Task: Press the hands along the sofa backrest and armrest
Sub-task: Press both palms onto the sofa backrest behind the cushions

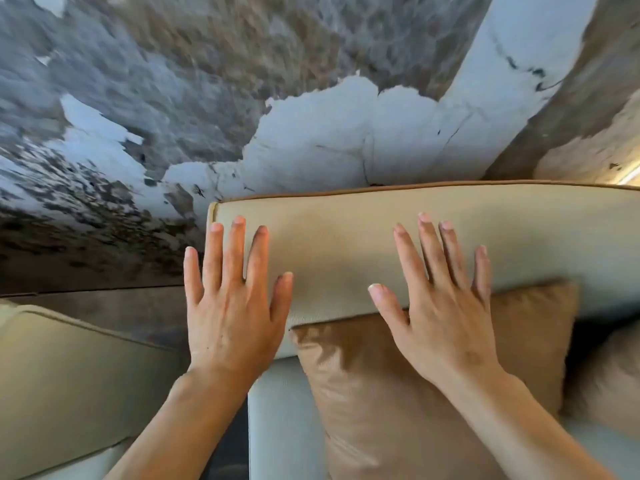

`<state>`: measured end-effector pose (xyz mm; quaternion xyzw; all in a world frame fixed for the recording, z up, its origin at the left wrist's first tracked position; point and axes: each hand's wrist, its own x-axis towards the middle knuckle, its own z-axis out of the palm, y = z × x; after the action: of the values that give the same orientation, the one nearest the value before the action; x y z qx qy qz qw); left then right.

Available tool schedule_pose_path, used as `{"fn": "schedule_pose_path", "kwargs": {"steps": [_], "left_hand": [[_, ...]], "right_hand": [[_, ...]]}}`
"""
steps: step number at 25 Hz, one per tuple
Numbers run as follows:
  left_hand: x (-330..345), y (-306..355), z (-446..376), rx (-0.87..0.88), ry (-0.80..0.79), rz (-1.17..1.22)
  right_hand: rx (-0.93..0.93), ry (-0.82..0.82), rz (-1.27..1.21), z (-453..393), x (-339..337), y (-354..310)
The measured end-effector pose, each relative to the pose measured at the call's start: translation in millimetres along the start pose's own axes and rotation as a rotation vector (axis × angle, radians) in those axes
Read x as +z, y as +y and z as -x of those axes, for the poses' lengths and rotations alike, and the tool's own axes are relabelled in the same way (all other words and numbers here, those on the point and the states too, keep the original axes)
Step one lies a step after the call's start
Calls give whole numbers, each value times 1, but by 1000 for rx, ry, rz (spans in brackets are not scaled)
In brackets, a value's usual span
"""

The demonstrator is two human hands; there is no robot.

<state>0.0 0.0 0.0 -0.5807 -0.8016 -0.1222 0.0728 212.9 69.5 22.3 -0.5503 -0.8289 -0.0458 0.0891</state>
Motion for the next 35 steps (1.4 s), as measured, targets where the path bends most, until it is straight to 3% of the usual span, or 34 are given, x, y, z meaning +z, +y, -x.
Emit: {"fn": "schedule_pose_path", "kwargs": {"steps": [2, 6, 12, 35], "left_hand": [[22, -1, -11, -23, 36, 26], [62, -9, -15, 16, 210, -66], [74, -11, -26, 51, 316, -122], [104, -9, -143, 126, 298, -80]], "right_hand": [[24, -14, -44, -15, 25, 3], [-6, 115, -52, -30, 75, 13], [-21, 268, -47, -38, 93, 17], [100, 326, 12, -134, 123, 29]]}}
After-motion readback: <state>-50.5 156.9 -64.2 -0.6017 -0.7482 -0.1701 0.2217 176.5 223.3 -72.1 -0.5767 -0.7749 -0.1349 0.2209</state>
